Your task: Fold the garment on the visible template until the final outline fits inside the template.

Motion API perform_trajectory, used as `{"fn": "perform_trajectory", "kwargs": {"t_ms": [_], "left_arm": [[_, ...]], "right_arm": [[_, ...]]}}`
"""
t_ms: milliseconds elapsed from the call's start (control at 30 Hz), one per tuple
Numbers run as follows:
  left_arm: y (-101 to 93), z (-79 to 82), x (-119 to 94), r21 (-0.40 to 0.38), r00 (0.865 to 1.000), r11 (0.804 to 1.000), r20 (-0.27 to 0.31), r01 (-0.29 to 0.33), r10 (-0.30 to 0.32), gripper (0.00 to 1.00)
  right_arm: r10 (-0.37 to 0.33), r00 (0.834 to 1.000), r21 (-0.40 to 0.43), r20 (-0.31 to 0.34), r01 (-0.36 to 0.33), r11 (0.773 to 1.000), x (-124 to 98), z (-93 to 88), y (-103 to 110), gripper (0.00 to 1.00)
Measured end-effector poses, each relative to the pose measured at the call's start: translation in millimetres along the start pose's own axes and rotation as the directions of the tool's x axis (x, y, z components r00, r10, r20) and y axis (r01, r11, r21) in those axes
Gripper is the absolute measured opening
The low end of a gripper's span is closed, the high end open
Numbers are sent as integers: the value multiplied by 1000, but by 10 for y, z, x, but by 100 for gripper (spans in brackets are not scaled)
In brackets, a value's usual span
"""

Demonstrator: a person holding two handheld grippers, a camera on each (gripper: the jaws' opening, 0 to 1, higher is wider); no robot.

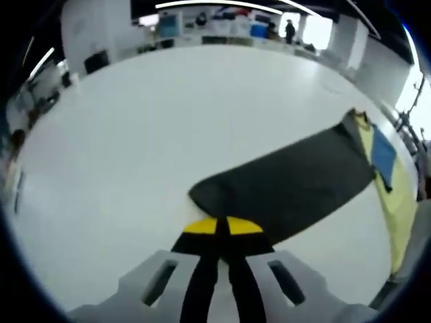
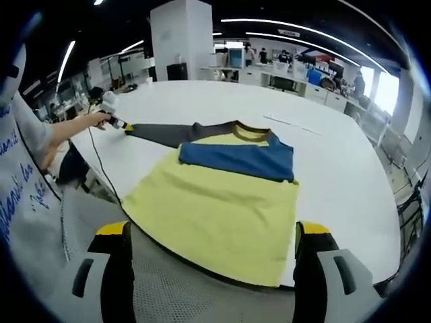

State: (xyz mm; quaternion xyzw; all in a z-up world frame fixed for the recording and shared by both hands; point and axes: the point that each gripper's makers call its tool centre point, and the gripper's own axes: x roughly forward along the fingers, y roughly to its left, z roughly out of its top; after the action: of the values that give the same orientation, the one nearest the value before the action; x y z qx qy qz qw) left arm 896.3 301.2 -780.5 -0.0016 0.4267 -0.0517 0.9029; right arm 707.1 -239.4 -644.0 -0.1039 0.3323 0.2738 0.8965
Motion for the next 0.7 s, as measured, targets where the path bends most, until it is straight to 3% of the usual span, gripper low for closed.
{"fn": "perform_trajectory", "kwargs": {"t_ms": [367,500,700], "left_arm": [[-75,207,-251,-19,997,1000,72,0,1,0],[-168,313,-376,-5,996,1000,93,-6,6,0],[-392,457,-547,26,993,999,118,-26,22,0]], "right_arm": [[4,1000,0,18,-4,1000,15,-21,-14,100],[14,999,-17,47,-13,1000,-51,26,-29,100],[22,998,-33,55,-20,999,-141,-41,-146,100]]}}
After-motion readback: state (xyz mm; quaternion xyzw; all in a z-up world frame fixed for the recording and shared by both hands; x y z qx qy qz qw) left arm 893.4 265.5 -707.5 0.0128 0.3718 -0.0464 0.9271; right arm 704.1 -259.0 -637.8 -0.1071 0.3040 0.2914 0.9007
